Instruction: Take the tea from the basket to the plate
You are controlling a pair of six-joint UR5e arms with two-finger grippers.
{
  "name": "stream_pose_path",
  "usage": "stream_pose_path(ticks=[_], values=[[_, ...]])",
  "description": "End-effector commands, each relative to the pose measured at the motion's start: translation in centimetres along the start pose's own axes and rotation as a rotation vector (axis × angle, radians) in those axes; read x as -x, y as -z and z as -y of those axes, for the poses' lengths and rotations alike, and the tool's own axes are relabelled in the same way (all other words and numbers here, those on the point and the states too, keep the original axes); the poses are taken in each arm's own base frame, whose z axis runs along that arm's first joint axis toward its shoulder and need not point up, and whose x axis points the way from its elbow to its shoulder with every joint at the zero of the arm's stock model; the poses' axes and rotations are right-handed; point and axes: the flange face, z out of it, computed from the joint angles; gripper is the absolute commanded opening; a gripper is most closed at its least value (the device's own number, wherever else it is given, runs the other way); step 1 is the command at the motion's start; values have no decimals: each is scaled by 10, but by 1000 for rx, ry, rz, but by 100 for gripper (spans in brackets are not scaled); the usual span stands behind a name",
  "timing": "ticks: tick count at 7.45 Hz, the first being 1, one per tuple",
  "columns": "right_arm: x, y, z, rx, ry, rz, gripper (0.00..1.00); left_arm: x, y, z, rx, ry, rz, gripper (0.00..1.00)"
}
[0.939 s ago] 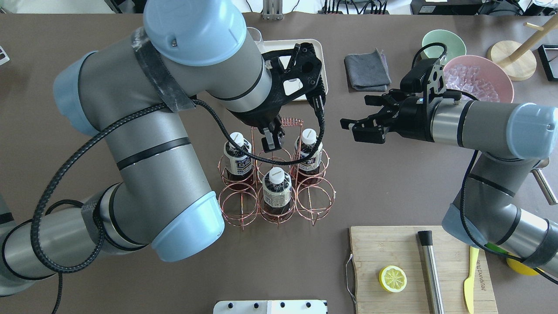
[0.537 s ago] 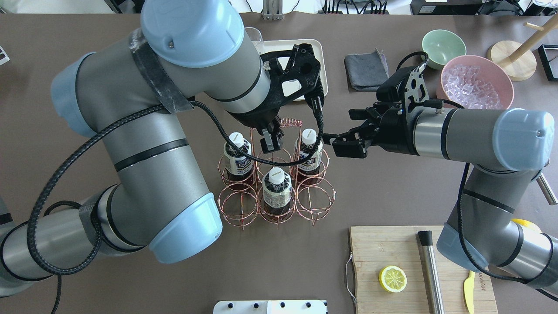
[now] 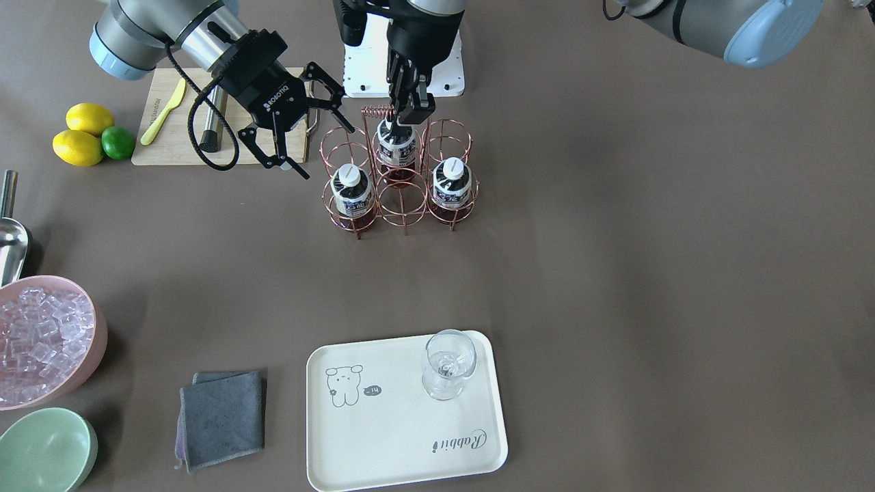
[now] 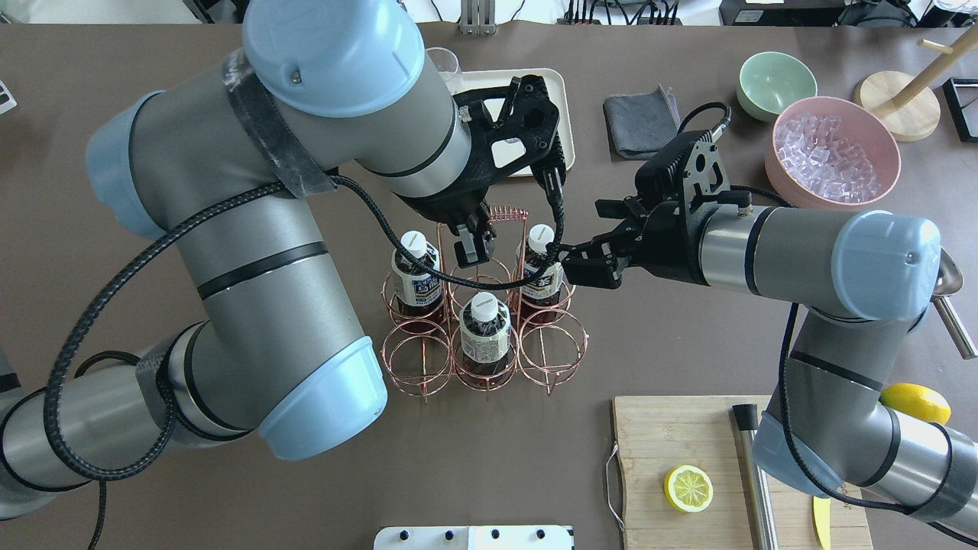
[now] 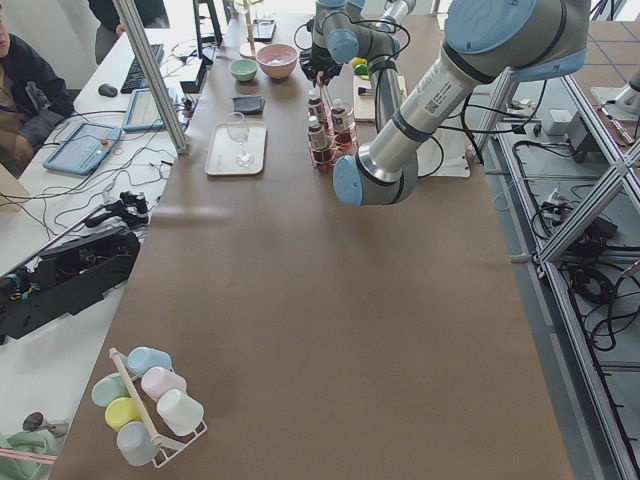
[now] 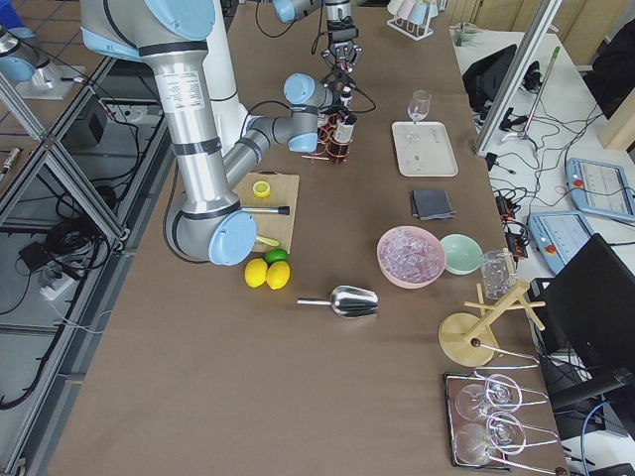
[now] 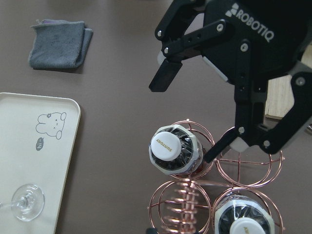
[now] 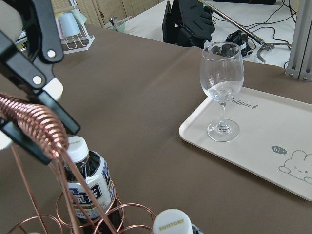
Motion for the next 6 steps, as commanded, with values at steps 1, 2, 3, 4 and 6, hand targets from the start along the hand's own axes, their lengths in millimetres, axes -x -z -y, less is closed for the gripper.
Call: stream_pose_path(ticks=[1,2,3,4,6], values=[[2,-5,0,0,-2,-3,88,-2,3,-9,-2,-4,-1,0],[2,-8,1,-1,-4,-5,72,-2,2,-11,2,-2,-3,0],[2,-12,3,-8,-7,-13,65,-3,4,-13,0,-3,-3,0],[0,-17,5,-17,-10,-37,65,-3,4,-14,0,-3,-3,0],[5,-31,15,-7,-13,-57,66,-3,4,-14,0,-3,-3,0]])
